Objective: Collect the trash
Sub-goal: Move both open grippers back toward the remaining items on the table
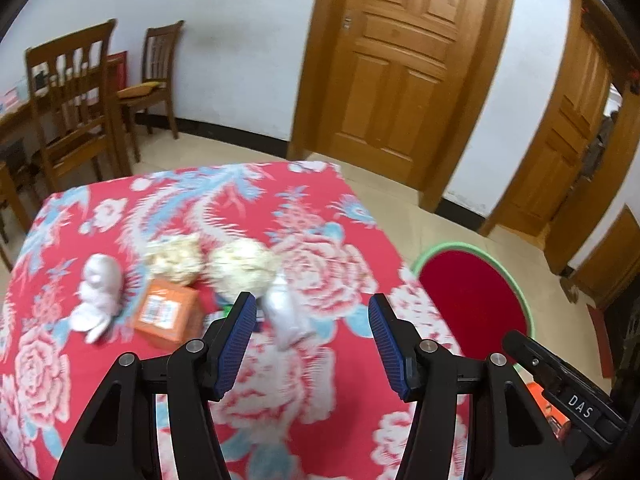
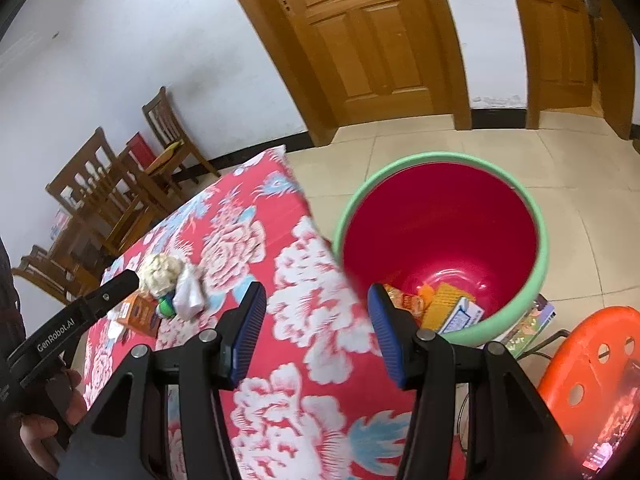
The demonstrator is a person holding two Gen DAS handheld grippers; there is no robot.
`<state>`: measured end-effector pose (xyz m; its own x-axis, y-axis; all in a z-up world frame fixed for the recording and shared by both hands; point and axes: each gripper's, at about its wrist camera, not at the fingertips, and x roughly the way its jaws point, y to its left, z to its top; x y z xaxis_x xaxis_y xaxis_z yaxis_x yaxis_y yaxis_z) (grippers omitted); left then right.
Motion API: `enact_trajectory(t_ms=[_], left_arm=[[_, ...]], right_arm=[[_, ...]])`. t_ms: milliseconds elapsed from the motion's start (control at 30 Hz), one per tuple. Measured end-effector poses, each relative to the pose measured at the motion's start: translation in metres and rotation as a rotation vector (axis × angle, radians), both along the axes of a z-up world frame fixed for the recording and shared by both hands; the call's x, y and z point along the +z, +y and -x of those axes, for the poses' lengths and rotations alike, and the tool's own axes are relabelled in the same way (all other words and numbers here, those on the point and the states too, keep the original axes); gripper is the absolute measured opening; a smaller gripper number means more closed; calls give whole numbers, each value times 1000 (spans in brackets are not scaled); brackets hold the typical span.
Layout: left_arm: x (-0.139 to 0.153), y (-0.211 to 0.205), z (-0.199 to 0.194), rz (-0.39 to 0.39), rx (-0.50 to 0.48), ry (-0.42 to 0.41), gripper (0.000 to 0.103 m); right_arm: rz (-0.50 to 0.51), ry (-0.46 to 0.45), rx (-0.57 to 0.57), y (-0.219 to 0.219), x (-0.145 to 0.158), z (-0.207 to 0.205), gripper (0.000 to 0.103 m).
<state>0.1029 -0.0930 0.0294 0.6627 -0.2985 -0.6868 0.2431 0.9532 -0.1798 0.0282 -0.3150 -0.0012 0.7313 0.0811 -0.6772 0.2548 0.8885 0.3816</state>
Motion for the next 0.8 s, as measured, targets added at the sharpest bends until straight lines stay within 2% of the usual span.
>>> enact_trajectory(t_ms=[800], left_arm=[[-27, 149, -16, -38, 304, 44, 60]], right_arm=[[89, 61, 222, 94, -11, -58, 58]])
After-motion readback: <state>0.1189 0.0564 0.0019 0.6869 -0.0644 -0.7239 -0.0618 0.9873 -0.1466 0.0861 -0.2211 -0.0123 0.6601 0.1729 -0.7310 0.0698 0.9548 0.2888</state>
